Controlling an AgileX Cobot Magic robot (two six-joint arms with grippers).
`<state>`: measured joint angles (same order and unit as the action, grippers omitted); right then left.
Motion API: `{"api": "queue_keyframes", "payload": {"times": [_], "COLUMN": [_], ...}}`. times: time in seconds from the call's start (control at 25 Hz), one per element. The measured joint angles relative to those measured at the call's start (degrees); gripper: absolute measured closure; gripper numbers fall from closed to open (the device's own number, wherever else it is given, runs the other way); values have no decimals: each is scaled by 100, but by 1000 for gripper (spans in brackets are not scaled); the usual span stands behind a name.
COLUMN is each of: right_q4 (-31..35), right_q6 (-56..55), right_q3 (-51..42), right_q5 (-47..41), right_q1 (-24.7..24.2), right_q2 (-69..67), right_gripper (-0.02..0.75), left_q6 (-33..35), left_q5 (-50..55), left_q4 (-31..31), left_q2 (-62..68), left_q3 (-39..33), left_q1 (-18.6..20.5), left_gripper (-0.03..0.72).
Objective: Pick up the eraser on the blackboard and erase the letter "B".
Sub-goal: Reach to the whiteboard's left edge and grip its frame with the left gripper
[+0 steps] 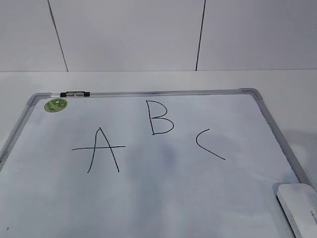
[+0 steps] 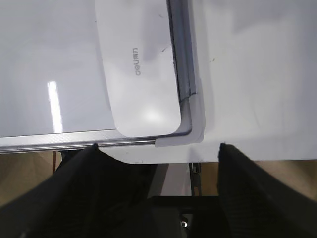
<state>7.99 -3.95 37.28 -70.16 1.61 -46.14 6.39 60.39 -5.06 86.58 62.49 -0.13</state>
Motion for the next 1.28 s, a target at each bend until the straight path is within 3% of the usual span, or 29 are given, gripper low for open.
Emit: {"api": "queue_keyframes", "payload": {"times": [0.44, 1.28], "right_q4": [112, 125], "right_q6": [0, 0], "right_q3": [0, 0], "right_q5": [-13, -13], "right_q1": [0, 0], "right_q2": [0, 0], "right_gripper": [150, 150], "left_q6": [0, 0], "left_q5": [-652, -1211], "left_q4": [5, 5], "left_q2": [1315, 1742], "left_q3": [128, 143], "left_q1": [0, 149], "left_gripper": [450, 450]}}
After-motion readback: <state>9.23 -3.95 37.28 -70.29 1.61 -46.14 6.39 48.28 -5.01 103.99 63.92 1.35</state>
